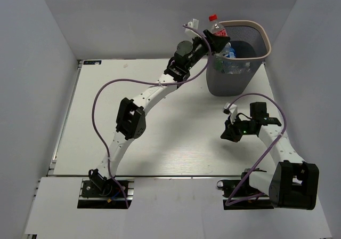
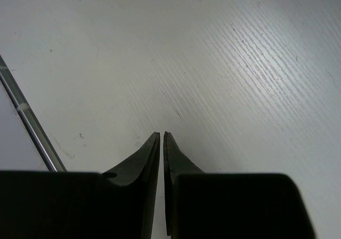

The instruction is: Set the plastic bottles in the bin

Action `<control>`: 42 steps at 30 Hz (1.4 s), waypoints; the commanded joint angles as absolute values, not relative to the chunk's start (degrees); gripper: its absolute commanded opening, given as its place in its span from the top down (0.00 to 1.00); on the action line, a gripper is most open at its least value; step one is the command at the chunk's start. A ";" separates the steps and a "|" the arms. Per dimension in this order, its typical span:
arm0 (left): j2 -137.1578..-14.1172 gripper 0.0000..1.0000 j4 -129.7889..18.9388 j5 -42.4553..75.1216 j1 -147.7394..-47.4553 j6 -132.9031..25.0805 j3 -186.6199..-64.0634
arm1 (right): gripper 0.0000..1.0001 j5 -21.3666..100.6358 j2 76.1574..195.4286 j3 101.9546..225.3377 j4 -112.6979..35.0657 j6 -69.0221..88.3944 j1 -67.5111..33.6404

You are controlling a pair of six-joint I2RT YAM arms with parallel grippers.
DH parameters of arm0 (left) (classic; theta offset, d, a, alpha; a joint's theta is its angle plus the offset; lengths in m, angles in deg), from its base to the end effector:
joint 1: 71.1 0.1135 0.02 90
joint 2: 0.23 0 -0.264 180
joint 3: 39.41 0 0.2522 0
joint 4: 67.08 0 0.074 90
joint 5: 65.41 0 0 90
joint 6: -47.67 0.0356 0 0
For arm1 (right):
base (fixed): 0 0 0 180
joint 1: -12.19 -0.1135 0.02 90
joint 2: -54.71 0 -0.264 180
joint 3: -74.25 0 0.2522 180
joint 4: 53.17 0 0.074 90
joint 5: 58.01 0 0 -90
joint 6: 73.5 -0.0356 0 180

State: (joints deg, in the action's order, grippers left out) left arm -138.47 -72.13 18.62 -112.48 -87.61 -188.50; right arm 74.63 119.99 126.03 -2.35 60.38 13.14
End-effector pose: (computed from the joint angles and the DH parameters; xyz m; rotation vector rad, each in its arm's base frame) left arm 0.4251 -0.3795 0.3668 0.0497 1.4218 -1.3439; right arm 0.1986 0.0208 0.2041 -1.0678 2.1371 0.6517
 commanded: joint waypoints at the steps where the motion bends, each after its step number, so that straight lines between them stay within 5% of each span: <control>1: -136.11 0.75 -77.49 21.16 -113.02 -90.31 -191.17 | 0.87 74.80 118.96 125.89 -3.64 60.18 12.98; 9: -139.00 0.73 -81.28 26.08 -113.54 -95.42 -192.64 | 0.87 74.62 119.58 125.80 -3.99 60.27 12.89; 17: -141.82 0.50 -79.52 35.22 -115.22 -89.80 -195.19 | 0.87 74.45 119.84 125.45 -4.08 60.53 12.98; 24: -144.28 0.42 -77.85 36.46 -115.75 -88.74 -196.87 | 0.87 74.36 120.37 125.37 -4.17 60.45 12.98; 31: -143.76 0.00 -76.70 37.51 -116.27 -87.42 -195.64 | 0.87 73.92 120.45 125.01 -4.61 60.97 13.07; 36: -142.44 0.00 -76.08 37.51 -116.27 -85.76 -195.64 | 0.73 74.18 121.33 125.36 -4.25 61.06 12.98; 42: -138.85 0.00 -75.29 38.12 -116.27 -82.42 -193.89 | 0.69 74.53 122.12 125.63 -3.64 61.50 13.07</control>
State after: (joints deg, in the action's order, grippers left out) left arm -145.59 -77.70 37.76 -115.50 -85.07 -194.53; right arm 73.69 121.80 125.60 -3.53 60.51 13.14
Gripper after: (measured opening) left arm 0.997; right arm 0.304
